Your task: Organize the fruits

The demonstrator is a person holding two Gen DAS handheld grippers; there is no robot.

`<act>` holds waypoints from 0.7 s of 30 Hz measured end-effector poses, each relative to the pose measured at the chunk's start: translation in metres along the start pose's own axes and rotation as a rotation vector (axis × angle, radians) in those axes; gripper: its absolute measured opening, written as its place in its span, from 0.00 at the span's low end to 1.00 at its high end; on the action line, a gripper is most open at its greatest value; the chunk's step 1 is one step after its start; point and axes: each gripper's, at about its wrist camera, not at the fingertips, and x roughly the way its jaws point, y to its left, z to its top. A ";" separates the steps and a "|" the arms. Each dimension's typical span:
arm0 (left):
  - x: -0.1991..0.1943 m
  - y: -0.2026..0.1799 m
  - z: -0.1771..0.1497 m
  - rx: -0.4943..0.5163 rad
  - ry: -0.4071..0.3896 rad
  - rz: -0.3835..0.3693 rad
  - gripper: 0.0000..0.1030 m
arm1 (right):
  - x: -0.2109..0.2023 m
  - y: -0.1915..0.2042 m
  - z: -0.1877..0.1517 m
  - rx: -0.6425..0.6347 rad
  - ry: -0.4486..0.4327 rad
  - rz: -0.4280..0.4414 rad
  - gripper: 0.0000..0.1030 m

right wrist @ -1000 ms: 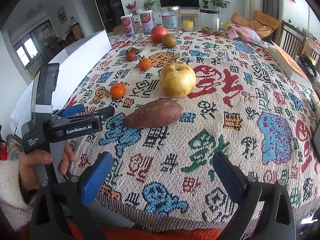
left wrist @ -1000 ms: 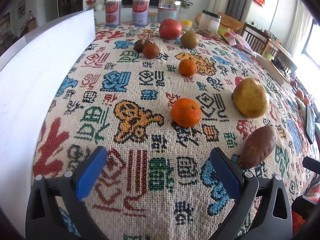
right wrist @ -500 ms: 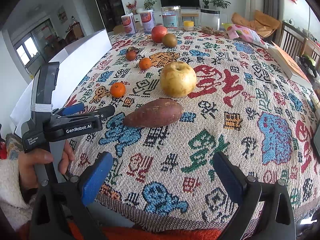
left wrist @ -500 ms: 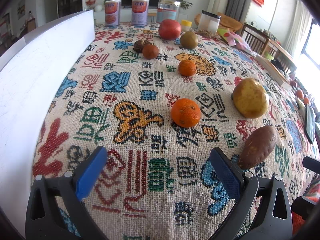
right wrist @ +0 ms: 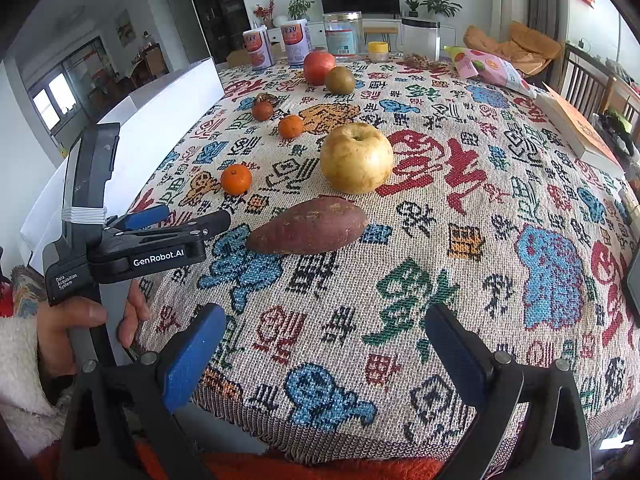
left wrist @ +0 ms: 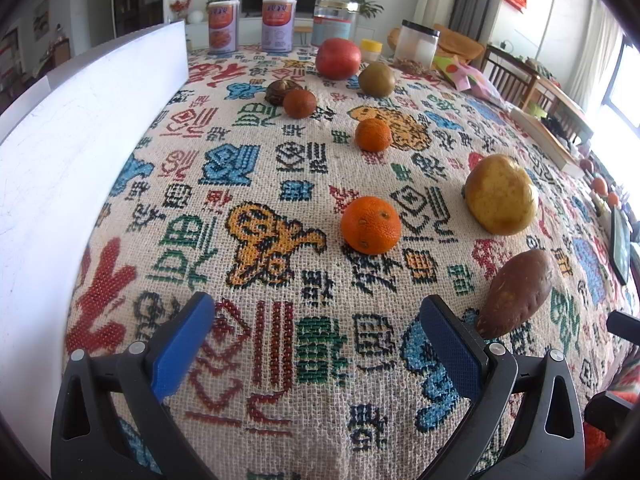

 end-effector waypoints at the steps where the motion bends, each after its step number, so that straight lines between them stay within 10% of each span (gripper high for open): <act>1: 0.000 0.000 0.000 0.000 0.000 0.000 0.99 | 0.000 0.000 0.000 -0.001 -0.001 0.000 0.97; 21: 0.000 -0.001 0.001 0.006 -0.004 -0.005 0.99 | 0.001 0.001 -0.001 -0.005 0.002 -0.001 0.97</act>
